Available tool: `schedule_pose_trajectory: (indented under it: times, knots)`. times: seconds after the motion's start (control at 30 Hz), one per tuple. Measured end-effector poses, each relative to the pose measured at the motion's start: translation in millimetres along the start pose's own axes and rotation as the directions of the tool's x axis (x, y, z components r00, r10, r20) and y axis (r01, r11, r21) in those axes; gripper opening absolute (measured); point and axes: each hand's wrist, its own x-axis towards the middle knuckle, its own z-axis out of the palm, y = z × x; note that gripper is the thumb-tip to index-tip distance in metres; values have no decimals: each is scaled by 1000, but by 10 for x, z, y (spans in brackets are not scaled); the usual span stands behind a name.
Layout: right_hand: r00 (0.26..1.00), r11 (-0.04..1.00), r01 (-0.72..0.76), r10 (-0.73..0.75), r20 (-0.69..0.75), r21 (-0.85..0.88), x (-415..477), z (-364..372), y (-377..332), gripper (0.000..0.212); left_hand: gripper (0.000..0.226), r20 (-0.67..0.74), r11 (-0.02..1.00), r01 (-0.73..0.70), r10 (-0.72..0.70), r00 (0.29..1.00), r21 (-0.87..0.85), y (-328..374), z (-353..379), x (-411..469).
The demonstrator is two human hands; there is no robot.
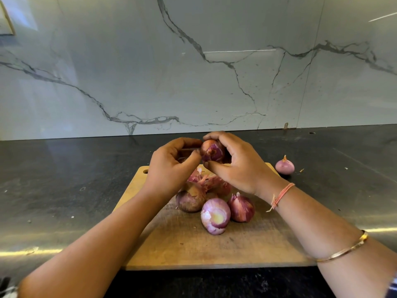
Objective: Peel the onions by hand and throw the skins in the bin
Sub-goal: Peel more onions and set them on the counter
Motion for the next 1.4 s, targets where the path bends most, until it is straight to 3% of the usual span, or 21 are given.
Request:
schedule_pose_trajectory:
  times: [0.3,0.67,1.03,1.4]
  knots:
    - [999,994,35,-38,-24,-101,5,22,36,43,36,-43,975,-174,182,982,138,14,18,-24]
    - [996,989,73,-79,-47,-127,7,57,57,45,44,-27,982,-138,143,989,131,26,17,-20]
    - [997,999,32,-35,-68,-42,7,21,30,43,43,-16,985,-138,141,990,104,14,7,-8]
    - [995,986,83,-90,-44,-147,-1,35,43,43,43,-24,982,-138,142,990,132,28,22,-22]
